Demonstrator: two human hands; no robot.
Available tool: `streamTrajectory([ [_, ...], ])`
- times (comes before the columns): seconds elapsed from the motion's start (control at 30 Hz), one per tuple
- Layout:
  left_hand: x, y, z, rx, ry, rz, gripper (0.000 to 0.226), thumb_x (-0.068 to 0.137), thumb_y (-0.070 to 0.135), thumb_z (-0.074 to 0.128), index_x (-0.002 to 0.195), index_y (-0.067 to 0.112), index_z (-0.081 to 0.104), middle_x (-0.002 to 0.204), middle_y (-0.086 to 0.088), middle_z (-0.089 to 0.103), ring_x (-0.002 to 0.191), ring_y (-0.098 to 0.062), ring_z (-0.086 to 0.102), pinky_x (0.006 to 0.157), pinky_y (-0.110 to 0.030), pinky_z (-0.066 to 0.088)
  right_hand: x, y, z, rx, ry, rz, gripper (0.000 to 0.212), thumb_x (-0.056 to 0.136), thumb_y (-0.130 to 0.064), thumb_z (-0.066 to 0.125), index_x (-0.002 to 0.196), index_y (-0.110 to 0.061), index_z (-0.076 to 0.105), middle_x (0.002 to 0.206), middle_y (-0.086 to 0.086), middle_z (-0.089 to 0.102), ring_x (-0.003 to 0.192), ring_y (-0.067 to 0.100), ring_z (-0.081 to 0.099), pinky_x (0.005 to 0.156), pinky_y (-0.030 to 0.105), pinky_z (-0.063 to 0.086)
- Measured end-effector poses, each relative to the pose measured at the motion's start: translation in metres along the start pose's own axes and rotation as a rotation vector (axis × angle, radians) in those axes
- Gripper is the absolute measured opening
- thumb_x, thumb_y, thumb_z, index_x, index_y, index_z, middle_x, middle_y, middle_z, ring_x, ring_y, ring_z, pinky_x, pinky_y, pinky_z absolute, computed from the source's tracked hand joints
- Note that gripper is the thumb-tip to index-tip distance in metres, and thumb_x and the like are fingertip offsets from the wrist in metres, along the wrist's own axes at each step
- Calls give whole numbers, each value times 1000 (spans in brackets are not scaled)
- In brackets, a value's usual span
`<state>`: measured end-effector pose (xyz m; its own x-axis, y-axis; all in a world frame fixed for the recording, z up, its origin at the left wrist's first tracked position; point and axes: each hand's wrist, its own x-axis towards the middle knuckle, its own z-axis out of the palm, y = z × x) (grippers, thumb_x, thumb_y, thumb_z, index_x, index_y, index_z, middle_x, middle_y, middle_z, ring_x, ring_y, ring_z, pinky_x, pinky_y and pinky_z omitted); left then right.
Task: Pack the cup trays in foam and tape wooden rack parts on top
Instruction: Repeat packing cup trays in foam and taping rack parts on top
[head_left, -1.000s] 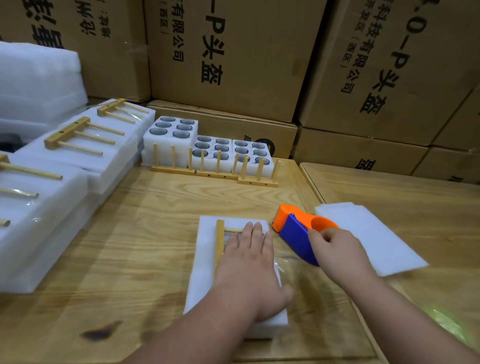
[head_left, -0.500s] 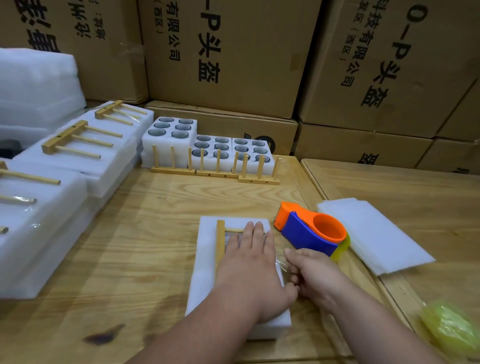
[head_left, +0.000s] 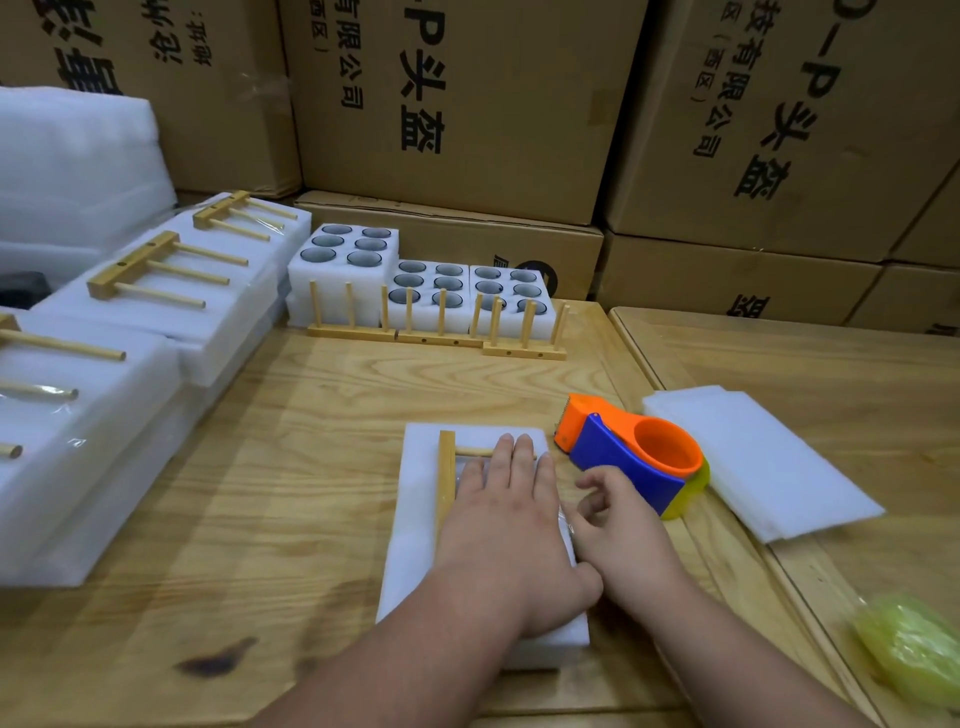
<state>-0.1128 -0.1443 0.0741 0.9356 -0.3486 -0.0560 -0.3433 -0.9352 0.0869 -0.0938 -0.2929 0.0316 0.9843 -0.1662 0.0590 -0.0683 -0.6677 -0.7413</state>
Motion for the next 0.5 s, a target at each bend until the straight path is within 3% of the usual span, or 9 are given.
streamTrajectory([
  [0.17,0,1,0,6,-3,-2,98,84,64,29,161,15,-7,168,-12,-18,153,-26,-24,124,-52,-3,-5,8,0,-51,-85,-125,52,86,-26,73,122,-49,44,103,-17,55,82,3,61,69,19,47],
  [0.3,-1,1,0,1,18,-7,92,87,61,24,162,15,-5,169,-11,-16,154,-25,-22,124,-51,-1,-10,15,4,-193,-103,-204,43,89,-25,67,119,-48,49,104,-24,56,89,-5,58,72,19,50],
  [0.4,-2,1,2,0,17,-8,89,93,68,15,162,14,-6,168,-10,-17,154,-25,-22,125,-50,-4,-9,17,4,120,64,-119,23,96,-12,63,106,-32,60,96,-13,66,83,-3,61,68,16,47],
  [0.5,-2,0,1,9,1,-8,88,95,71,7,161,14,-9,168,-11,-19,154,-25,-23,125,-49,-4,-3,11,4,385,172,-6,18,98,-9,59,101,-26,63,88,-3,70,77,2,65,65,14,48],
])
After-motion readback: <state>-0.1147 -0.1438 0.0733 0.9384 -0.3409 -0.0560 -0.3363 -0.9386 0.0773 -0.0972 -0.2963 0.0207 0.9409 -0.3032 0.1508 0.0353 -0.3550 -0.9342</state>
